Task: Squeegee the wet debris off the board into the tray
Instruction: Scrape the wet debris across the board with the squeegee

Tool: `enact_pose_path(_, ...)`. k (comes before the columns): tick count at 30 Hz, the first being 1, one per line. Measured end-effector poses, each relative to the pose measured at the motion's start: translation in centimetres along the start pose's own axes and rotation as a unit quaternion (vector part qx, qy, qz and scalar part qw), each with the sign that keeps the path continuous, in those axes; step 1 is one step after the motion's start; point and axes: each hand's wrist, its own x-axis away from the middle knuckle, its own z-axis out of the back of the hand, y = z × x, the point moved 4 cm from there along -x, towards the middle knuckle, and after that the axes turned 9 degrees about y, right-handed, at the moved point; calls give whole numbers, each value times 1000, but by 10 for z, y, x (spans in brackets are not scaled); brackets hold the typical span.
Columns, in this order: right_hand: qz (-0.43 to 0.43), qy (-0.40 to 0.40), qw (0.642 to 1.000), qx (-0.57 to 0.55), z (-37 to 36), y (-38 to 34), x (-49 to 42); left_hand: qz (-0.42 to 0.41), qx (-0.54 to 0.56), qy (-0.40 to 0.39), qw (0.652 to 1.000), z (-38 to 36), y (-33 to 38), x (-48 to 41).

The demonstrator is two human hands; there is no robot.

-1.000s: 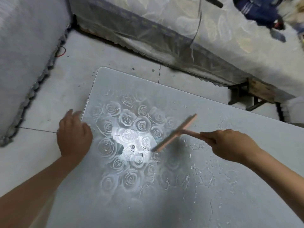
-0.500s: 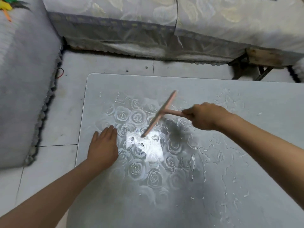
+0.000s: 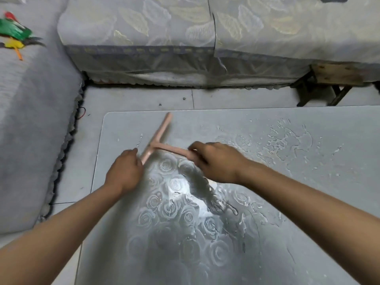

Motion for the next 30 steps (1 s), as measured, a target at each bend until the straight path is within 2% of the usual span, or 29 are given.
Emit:
enact_pose_path(5,7,2,995,-101,-41,-21,-50,26,-33,35,998,8,-15,-46)
enact_pose_path(10,15,20,996,-84,-60,-7,-44,-6,-53,45,998,-2,-16,-62)
enact_pose_path(12,6,22,996,-91,-60,7,-36,-17,-32,64,997,-10,-5,-60)
enact_pose_path(16,14,84,992,-92,-52,33,0,-58,23,92,994,-41,37,-30)
enact_pose_path(19,-17,72,992,-101,-45,71,46,-94,53,111,988,-65,75,7)
enact_pose_path(23,-82,46,990,-107,-24,114,102,-163,60,44,984,-94,122,30)
enact_pose_path(25,-79,65,989,-105,-9,114,107,-170,76,13,982,-92,132,26)
enact_pose_path(28,-51,91,986,-131,8,92,87,-162,94,64,980,-60,119,10)
enact_pose_path(30,-25,104,985,-136,5,67,54,-148,67,111,980,-31,91,-8)
